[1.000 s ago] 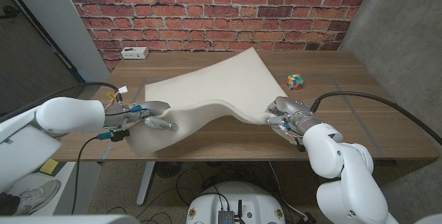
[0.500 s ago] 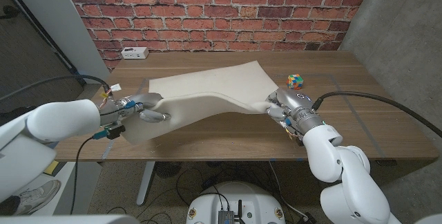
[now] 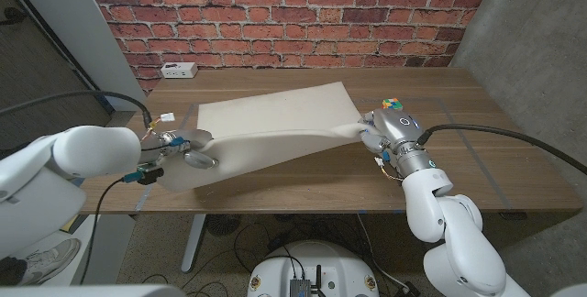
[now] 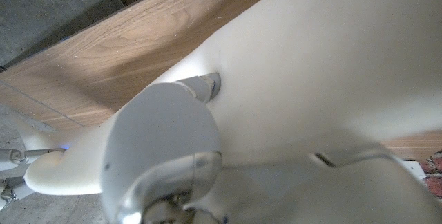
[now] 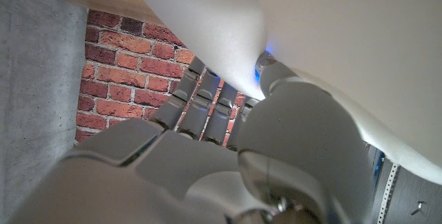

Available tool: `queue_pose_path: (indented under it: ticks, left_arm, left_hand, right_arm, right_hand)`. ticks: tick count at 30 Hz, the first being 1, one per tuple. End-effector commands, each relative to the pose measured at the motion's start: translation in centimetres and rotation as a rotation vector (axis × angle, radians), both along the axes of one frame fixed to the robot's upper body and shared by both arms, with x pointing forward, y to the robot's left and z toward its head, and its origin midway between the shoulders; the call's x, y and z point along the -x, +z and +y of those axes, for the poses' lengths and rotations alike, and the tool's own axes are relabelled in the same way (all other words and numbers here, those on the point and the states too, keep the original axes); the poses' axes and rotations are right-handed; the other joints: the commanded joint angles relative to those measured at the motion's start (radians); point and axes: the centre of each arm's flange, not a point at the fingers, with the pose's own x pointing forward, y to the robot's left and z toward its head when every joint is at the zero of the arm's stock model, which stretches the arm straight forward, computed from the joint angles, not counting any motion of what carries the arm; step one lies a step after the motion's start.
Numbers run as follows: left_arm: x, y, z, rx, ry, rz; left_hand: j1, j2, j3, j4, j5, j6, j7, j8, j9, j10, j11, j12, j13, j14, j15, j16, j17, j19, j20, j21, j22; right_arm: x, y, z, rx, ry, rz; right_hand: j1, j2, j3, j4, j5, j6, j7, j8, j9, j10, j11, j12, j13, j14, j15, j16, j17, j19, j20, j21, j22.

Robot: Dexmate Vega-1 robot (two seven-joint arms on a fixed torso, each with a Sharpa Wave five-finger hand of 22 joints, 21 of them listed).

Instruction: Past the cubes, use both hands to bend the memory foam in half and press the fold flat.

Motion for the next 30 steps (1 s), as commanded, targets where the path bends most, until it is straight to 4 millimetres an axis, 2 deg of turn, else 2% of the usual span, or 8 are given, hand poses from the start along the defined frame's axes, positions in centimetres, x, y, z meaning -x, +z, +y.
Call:
queue_pose_path:
  ticks: [1, 7, 13, 17, 19, 23, 27, 30]
  left_arm:
    - [-0.2, -0.2, 1.0, 0.000, 0.076, 0.028]
    - [-0.4, -0.1, 1.2, 0.012, 0.070, 0.020]
    - [-0.4, 0.0, 1.2, 0.042, 0.030, -0.002]
    - [-0.5, 0.0, 1.3, 0.052, 0.020, -0.005]
    - [-0.5, 0.0, 1.4, 0.062, 0.011, -0.008]
    - [-0.7, 0.1, 1.6, 0.076, -0.002, -0.007]
    - [-0.9, 0.0, 2.0, 0.096, -0.007, -0.011]
    - [-1.0, -0.1, 2.2, 0.113, -0.008, -0.014]
  left_hand:
    - [-0.013, 0.010, 0.019, 0.007, 0.005, 0.049, 0.042, 0.003, 0.004, 0.124, -0.055, 0.128, 0.002, 0.001, 0.001, 0.002, 0.005, -0.004, 0.001, 0.010, 0.003]
    - [-0.015, 0.010, 0.021, 0.007, 0.005, 0.048, 0.042, 0.001, 0.008, 0.124, -0.056, 0.128, 0.004, 0.002, 0.001, 0.002, 0.005, -0.007, -0.001, 0.013, 0.003]
    - [-0.017, 0.010, 0.023, 0.006, 0.004, 0.050, 0.042, 0.000, 0.009, 0.125, -0.059, 0.128, 0.006, 0.001, 0.000, 0.001, 0.005, -0.009, -0.001, 0.017, 0.003]
    - [-0.019, 0.010, 0.025, 0.006, 0.004, 0.049, 0.043, -0.002, 0.009, 0.127, -0.059, 0.128, 0.006, 0.002, 0.000, 0.002, 0.005, -0.010, -0.001, 0.019, 0.003]
    - [-0.019, 0.010, 0.025, 0.005, 0.004, 0.050, 0.042, -0.003, 0.009, 0.128, -0.059, 0.129, 0.008, 0.005, 0.004, 0.003, 0.005, -0.009, -0.001, 0.021, 0.003]
    - [-0.020, 0.010, 0.026, 0.005, 0.004, 0.050, 0.043, -0.004, 0.010, 0.127, -0.056, 0.128, 0.008, 0.004, 0.004, 0.002, 0.005, -0.009, -0.001, 0.023, 0.003]
    - [-0.022, 0.010, 0.028, 0.004, 0.003, 0.051, 0.043, -0.005, 0.010, 0.127, -0.052, 0.128, 0.009, 0.005, 0.003, 0.003, 0.005, -0.008, -0.001, 0.027, 0.003]
    - [-0.023, 0.010, 0.029, 0.004, 0.003, 0.052, 0.043, -0.006, 0.010, 0.128, -0.052, 0.128, 0.010, 0.004, 0.004, 0.002, 0.005, -0.008, -0.001, 0.029, 0.003]
  right_arm:
    - [-0.5, 0.2, -2.1, 0.019, -0.102, -0.080]
    - [-0.6, 0.2, -2.4, 0.023, -0.101, -0.081]
    - [-1.1, 0.0, -1.4, 0.070, -0.095, -0.051]
    - [-1.3, -0.1, -0.9, 0.102, -0.113, -0.057]
    - [-1.5, -0.1, -0.7, 0.119, -0.128, -0.063]
    - [-2.0, 0.0, -0.1, 0.179, -0.190, -0.071]
    - [-3.1, 0.0, 0.1, 0.202, -0.202, -0.039]
    - [-3.7, -0.1, 0.4, 0.234, -0.214, -0.039]
  right_hand:
    - [0.062, -0.010, -0.003, -0.039, 0.006, 0.004, -0.004, -0.009, -0.008, 0.010, -0.006, -0.006, -0.015, 0.023, -0.155, -0.005, -0.009, 0.010, 0.011, 0.011, -0.001]
    - [0.119, -0.024, -0.022, -0.067, 0.002, 0.016, -0.009, -0.019, -0.024, 0.035, -0.018, 0.002, -0.021, 0.069, -0.154, 0.021, 0.007, 0.027, 0.010, 0.027, -0.003]
    - [0.081, -0.061, -0.082, -0.044, -0.008, 0.007, 0.001, -0.036, -0.038, 0.033, 0.003, -0.006, -0.036, 0.066, -0.145, 0.017, -0.015, 0.041, 0.025, 0.039, -0.006]
    - [0.046, -0.132, -0.137, -0.042, -0.004, -0.035, -0.005, -0.068, -0.053, 0.009, 0.003, -0.021, -0.050, 0.045, -0.142, 0.004, -0.026, 0.036, 0.030, 0.038, -0.010]
    - [0.068, -0.154, -0.147, -0.056, 0.007, -0.042, -0.010, -0.082, -0.063, -0.002, -0.005, -0.020, -0.043, 0.038, -0.152, 0.007, -0.016, 0.026, 0.025, 0.033, -0.011]
    - [0.181, -0.152, -0.150, -0.070, 0.036, -0.022, -0.021, -0.099, -0.079, 0.001, -0.047, 0.019, 0.001, 0.058, -0.153, 0.054, 0.045, 0.033, 0.003, 0.039, -0.011]
    - [0.203, -0.150, -0.176, -0.053, 0.042, -0.007, -0.024, -0.106, -0.085, -0.002, -0.059, 0.053, 0.045, 0.071, -0.149, 0.105, 0.102, 0.039, -0.003, 0.046, -0.009]
    - [0.216, -0.128, -0.193, -0.042, 0.045, 0.062, -0.016, -0.091, -0.089, 0.019, -0.058, 0.093, 0.083, 0.061, -0.149, 0.118, 0.107, 0.044, -0.007, 0.053, -0.008]
